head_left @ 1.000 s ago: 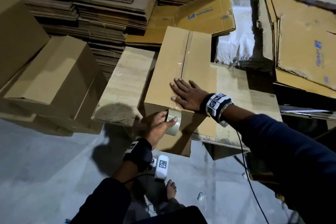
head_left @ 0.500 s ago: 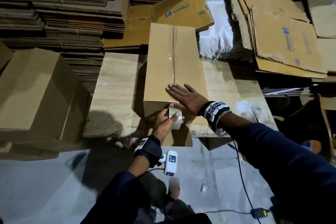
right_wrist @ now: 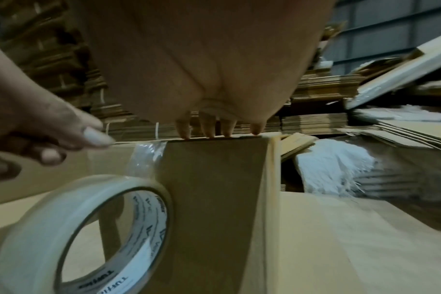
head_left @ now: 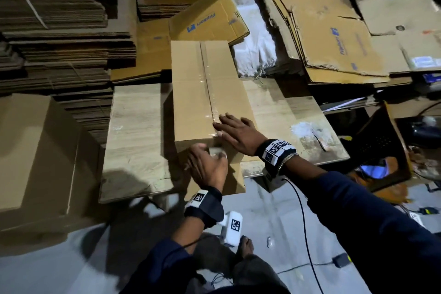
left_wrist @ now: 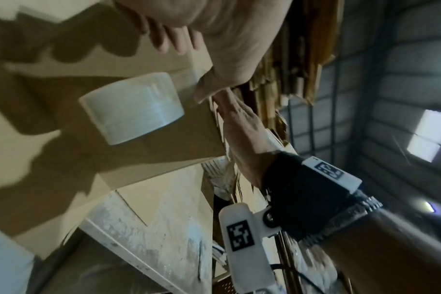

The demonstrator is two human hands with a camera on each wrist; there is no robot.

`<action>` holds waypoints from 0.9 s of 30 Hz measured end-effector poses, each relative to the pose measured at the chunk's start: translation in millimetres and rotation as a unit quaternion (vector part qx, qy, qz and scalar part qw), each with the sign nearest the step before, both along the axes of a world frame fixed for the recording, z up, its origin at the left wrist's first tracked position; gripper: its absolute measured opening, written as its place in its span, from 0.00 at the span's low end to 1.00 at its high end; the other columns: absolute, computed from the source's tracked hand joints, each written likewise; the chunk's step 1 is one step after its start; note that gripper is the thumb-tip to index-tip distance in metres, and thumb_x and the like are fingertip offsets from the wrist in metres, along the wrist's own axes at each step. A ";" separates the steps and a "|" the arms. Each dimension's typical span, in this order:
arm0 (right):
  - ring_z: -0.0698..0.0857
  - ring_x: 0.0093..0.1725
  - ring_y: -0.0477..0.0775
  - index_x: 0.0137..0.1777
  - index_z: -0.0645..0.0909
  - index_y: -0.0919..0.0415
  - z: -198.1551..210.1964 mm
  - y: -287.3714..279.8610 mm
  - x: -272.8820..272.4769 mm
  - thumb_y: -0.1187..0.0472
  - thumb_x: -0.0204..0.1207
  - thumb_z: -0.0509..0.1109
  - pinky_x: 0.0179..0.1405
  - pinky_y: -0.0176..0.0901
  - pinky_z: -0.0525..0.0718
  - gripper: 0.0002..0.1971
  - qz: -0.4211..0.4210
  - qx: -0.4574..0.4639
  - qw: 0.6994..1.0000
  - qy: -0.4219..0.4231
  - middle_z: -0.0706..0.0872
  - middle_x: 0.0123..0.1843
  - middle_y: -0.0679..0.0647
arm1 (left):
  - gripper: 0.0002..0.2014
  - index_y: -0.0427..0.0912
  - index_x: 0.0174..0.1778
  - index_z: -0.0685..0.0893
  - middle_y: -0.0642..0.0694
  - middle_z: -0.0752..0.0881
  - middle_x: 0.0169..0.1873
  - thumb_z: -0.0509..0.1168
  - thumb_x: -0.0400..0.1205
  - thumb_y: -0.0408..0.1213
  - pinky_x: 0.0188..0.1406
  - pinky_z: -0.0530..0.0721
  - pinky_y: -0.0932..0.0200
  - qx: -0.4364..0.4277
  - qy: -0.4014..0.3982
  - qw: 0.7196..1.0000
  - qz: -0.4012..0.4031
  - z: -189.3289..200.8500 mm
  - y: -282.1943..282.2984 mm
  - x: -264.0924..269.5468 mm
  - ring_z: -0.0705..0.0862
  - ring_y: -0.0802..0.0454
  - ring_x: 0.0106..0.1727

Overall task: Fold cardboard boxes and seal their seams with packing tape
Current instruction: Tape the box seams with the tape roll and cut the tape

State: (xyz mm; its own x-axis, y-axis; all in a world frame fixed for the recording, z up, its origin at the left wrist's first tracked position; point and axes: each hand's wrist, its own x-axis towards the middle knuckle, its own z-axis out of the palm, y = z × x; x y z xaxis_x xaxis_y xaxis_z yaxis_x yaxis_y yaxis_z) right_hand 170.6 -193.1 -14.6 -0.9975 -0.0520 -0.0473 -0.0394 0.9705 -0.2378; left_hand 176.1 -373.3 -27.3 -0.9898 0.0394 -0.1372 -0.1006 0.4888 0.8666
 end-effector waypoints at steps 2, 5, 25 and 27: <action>0.58 0.90 0.51 0.86 0.68 0.43 -0.8 19.9 18.7 0.40 0.93 0.47 0.80 0.63 0.60 0.25 -0.055 -0.026 0.997 0.046 0.65 0.90 0.48 | 0.16 0.48 0.53 0.77 0.49 0.82 0.51 0.77 0.76 0.35 0.48 0.74 0.59 0.022 0.080 0.995 -0.063 11.8 16.1 11.9 0.79 0.54 0.49; 0.67 0.86 0.52 0.81 0.75 0.45 -10.5 57.4 48.0 0.43 0.92 0.52 0.72 0.60 0.65 0.22 -0.128 -0.035 0.987 0.094 0.73 0.85 0.49 | 0.10 0.51 0.49 0.79 0.55 0.83 0.46 0.72 0.80 0.33 0.41 0.80 0.61 0.042 0.113 0.974 -0.194 13.1 57.1 28.5 0.81 0.60 0.44; 0.61 0.88 0.64 0.89 0.59 0.57 -161.5 341.3 195.2 0.59 0.89 0.58 0.75 0.65 0.74 0.29 -0.432 -0.006 0.879 -0.200 0.61 0.89 0.62 | 0.38 0.42 0.90 0.62 0.42 0.60 0.91 0.69 0.85 0.42 0.88 0.62 0.44 -0.323 -0.023 0.802 -0.503 -142.8 280.3 76.9 0.58 0.42 0.91; 0.60 0.89 0.64 0.89 0.57 0.61 -174.7 352.8 191.1 0.63 0.88 0.56 0.79 0.65 0.72 0.30 -0.408 -0.033 0.888 -0.209 0.59 0.90 0.63 | 0.43 0.44 0.93 0.55 0.44 0.50 0.93 0.70 0.84 0.46 0.90 0.56 0.43 -0.340 -0.048 0.785 -0.516 -161.6 276.6 82.8 0.50 0.44 0.93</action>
